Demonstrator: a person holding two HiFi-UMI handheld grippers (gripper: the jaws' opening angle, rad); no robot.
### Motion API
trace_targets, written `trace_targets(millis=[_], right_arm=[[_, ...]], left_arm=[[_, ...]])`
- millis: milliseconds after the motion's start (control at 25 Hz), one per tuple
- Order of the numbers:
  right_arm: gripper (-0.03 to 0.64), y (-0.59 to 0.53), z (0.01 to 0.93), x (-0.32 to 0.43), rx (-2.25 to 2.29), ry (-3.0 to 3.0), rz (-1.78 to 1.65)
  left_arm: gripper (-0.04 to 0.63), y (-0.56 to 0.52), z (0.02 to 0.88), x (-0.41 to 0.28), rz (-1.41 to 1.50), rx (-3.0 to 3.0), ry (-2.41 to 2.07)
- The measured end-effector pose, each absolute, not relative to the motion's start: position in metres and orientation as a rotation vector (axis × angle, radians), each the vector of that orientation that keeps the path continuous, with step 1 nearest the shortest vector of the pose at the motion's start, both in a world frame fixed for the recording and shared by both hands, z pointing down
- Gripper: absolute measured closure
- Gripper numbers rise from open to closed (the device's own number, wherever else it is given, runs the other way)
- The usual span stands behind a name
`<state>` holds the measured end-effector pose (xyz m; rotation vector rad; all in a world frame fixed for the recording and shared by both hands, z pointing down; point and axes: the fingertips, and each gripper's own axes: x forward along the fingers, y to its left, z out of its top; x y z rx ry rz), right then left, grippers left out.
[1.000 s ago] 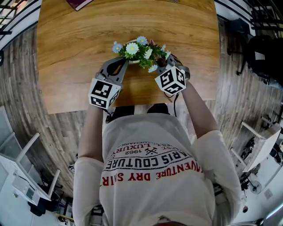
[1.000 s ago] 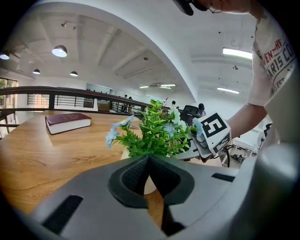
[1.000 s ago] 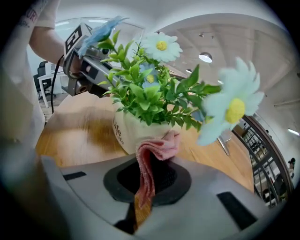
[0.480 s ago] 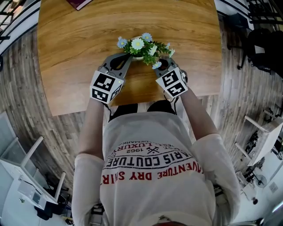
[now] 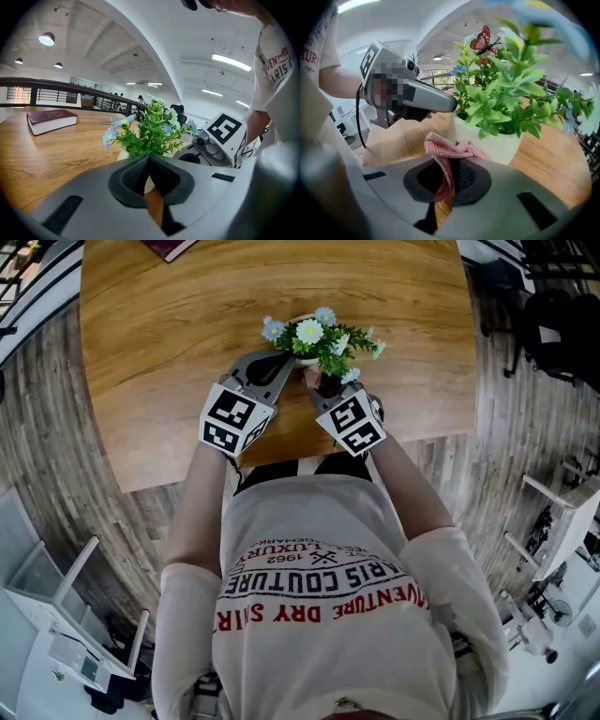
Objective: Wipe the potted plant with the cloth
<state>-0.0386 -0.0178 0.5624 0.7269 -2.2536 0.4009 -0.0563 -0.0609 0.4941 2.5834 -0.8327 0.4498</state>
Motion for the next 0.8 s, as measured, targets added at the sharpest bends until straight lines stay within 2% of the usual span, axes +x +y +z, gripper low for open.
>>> trace_targets(millis=[440,800], right_arm=[[0.580,0.000,0.541,-0.084,0.678,-2.350,0.466],[0.580,0.009,0.540,-0.016,0.819,-2.231,0.559]], left_arm=[[0.580,-0.060,0.494,-0.060,0.420,2.614,-0.788],[0.580,-0.056,0.481,-0.065,0.360,2.574,-0.906]])
